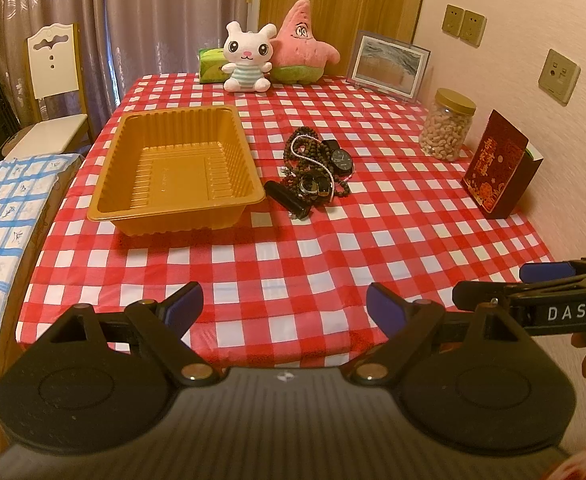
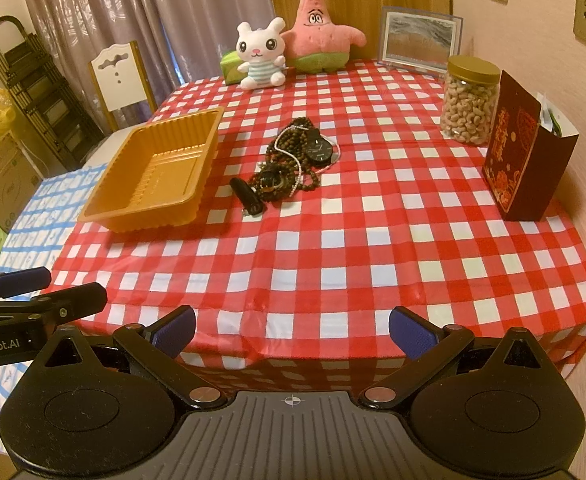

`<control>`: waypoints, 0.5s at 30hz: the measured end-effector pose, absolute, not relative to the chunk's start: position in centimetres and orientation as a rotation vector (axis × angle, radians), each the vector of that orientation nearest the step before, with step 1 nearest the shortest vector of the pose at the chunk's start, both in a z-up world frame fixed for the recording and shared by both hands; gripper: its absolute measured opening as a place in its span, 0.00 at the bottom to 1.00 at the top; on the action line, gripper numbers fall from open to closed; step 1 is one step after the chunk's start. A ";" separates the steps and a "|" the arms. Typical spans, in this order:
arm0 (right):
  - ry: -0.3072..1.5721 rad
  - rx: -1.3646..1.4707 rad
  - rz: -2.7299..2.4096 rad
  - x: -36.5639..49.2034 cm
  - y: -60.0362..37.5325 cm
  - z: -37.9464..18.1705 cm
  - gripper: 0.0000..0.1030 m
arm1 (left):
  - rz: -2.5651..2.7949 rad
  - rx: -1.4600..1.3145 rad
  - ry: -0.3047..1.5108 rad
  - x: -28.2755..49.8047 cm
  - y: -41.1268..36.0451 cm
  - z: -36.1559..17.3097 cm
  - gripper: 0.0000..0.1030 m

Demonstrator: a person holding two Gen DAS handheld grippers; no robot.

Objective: Organize jewelry

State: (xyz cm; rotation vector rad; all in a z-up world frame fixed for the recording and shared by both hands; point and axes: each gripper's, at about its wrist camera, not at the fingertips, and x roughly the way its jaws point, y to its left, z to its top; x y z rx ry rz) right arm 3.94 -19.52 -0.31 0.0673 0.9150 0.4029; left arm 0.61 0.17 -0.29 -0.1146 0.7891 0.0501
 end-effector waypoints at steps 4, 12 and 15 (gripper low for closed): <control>0.917 0.068 0.404 4.0 -19.4 -0.4 1.00 | 0.051 -0.115 0.790 0.7 0.2 -0.3 0.85; 0.923 0.066 0.416 5.3 -19.4 -1.0 1.00 | 0.052 -0.116 0.792 1.1 0.3 -0.5 0.85; 0.925 0.066 0.419 5.4 -19.7 -0.9 1.00 | 0.055 -0.117 0.794 1.3 0.5 -0.9 0.85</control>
